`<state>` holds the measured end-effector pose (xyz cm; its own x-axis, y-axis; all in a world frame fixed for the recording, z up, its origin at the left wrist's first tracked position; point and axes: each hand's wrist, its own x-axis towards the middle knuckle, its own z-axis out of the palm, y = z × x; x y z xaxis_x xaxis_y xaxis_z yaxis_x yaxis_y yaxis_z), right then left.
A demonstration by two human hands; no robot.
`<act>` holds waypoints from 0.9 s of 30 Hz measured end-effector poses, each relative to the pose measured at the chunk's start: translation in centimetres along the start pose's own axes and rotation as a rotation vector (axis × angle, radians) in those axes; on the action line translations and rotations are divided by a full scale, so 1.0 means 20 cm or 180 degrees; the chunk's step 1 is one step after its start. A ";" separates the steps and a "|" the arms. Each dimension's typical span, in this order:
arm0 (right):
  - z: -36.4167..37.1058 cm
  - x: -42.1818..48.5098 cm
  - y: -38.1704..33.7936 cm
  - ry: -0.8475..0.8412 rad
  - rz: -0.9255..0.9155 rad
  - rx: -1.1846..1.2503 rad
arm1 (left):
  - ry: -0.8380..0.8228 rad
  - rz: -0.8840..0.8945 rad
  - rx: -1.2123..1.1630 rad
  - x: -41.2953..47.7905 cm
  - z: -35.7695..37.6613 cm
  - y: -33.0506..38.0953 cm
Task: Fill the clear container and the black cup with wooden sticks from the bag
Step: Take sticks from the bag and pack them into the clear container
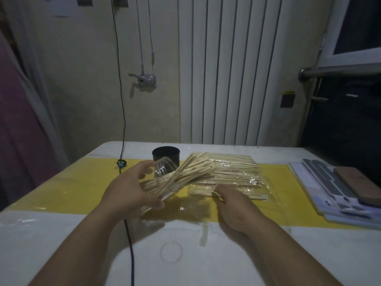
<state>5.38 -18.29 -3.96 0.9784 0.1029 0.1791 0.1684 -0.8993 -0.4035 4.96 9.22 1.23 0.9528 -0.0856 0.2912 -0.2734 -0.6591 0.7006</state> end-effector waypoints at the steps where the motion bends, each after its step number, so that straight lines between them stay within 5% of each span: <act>1: 0.00 0.00 0.00 -0.0016 -0.0005 -0.0151 | 0.0002 0.0002 -0.0007 0.00 0.00 0.00; 11: 0.02 0.04 0.00 0.0385 0.0273 -0.0499 | -0.0008 -0.0032 0.0001 0.00 0.00 -0.01; 27: 0.02 0.02 -0.03 0.0260 0.0325 -0.0634 | -0.0024 -0.0056 -0.0077 0.00 0.00 0.00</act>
<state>5.81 -17.59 -4.08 0.9749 -0.0205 0.2218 0.0342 -0.9702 -0.2399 4.99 9.22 1.13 0.9584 -0.0799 0.2739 -0.2596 -0.6423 0.7211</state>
